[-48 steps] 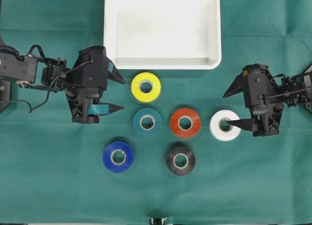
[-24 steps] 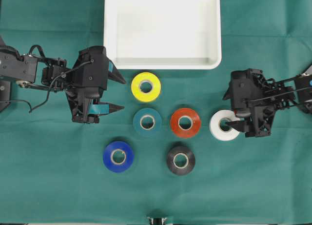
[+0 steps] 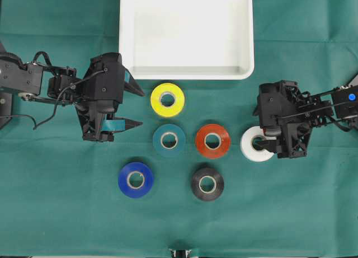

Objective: Put the tape alternately from left to right into the white case.
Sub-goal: 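Lower the right gripper onto the white tape roll and grasp its core, then lift the white roll with the right gripper and carry it into the tray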

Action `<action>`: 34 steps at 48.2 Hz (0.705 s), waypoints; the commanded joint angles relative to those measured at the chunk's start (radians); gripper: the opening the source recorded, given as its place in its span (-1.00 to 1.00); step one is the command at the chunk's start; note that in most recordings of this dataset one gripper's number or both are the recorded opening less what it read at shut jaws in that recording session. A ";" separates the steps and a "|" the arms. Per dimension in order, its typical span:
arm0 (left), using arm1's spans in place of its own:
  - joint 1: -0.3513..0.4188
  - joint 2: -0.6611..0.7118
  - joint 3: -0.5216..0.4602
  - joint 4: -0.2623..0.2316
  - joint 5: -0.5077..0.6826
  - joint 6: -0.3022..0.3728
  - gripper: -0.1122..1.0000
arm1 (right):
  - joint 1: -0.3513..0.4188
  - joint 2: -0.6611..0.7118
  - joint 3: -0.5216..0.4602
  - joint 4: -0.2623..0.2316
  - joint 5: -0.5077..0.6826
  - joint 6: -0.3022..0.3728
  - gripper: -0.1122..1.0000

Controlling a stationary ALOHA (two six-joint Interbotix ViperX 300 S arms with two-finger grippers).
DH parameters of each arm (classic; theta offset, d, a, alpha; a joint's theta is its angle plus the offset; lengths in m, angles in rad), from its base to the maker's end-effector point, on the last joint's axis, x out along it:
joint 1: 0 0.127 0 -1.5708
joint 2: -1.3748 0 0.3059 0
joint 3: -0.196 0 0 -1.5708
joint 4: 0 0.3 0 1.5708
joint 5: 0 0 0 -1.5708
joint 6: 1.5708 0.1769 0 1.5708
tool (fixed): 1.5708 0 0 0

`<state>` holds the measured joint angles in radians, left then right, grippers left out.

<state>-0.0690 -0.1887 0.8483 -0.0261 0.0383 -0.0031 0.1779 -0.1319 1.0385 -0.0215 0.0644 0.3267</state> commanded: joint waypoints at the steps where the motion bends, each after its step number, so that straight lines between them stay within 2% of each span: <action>1: -0.003 -0.014 -0.015 -0.002 -0.003 0.000 0.73 | 0.003 -0.008 -0.017 -0.002 -0.008 0.002 0.36; 4: -0.003 -0.014 -0.015 -0.002 -0.003 0.000 0.73 | 0.003 -0.008 -0.018 -0.002 -0.008 0.002 0.18; 11: -0.003 -0.014 -0.015 -0.002 -0.005 0.000 0.73 | 0.003 -0.008 -0.026 -0.002 0.000 0.002 -0.50; 15: -0.003 -0.015 -0.015 -0.002 -0.005 0.000 0.73 | 0.003 -0.009 -0.029 -0.002 0.000 0.002 -0.75; 34: -0.003 -0.017 -0.014 -0.002 -0.003 0.000 0.73 | 0.003 -0.009 -0.040 -0.002 0.002 0.003 -0.77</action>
<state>-0.0690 -0.1902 0.8483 -0.0261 0.0383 -0.0031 0.1825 -0.1319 1.0170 -0.0215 0.0690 0.3283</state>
